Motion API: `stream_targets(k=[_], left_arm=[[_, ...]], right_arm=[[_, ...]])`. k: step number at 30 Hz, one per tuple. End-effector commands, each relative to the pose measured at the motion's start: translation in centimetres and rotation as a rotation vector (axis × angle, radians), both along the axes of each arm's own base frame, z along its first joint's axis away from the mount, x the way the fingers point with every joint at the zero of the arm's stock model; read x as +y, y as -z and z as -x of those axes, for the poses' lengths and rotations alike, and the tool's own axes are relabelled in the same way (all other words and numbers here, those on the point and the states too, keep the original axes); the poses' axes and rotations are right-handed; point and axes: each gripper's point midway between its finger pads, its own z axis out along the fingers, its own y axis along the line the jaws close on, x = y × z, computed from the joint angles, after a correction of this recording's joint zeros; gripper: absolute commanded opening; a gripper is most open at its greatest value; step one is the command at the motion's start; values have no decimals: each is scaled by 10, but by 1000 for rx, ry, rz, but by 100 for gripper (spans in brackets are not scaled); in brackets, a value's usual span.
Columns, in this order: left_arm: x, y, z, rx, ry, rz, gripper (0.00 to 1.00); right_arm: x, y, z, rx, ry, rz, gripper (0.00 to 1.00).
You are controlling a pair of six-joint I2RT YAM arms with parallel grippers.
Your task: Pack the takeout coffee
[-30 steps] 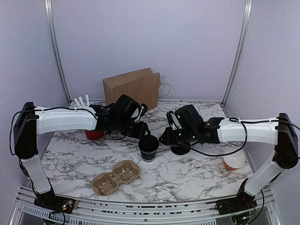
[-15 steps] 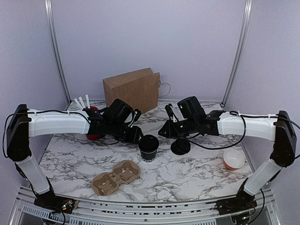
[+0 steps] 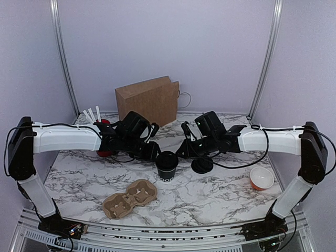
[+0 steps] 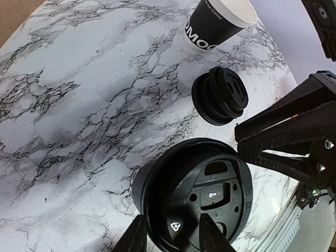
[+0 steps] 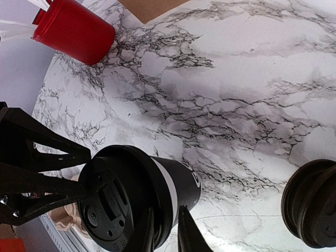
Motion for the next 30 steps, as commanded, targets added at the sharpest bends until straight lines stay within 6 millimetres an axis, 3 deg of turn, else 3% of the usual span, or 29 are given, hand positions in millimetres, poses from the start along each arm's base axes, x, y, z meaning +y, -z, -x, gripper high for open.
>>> stream_targets(k=[1, 17, 24, 30], left_arm=[[2, 16, 1, 20, 3, -20, 32], [4, 23, -2, 13, -2, -41, 28], [4, 28, -2, 17, 0, -50, 28], [5, 32, -1, 22, 0, -54, 28]], right_arm=[[6, -12, -6, -27, -14, -24, 16], [-3, 15, 6, 30, -17, 26, 7], [-6, 36, 20, 60, -24, 98, 0], [-10, 53, 34, 89, -27, 140, 0]])
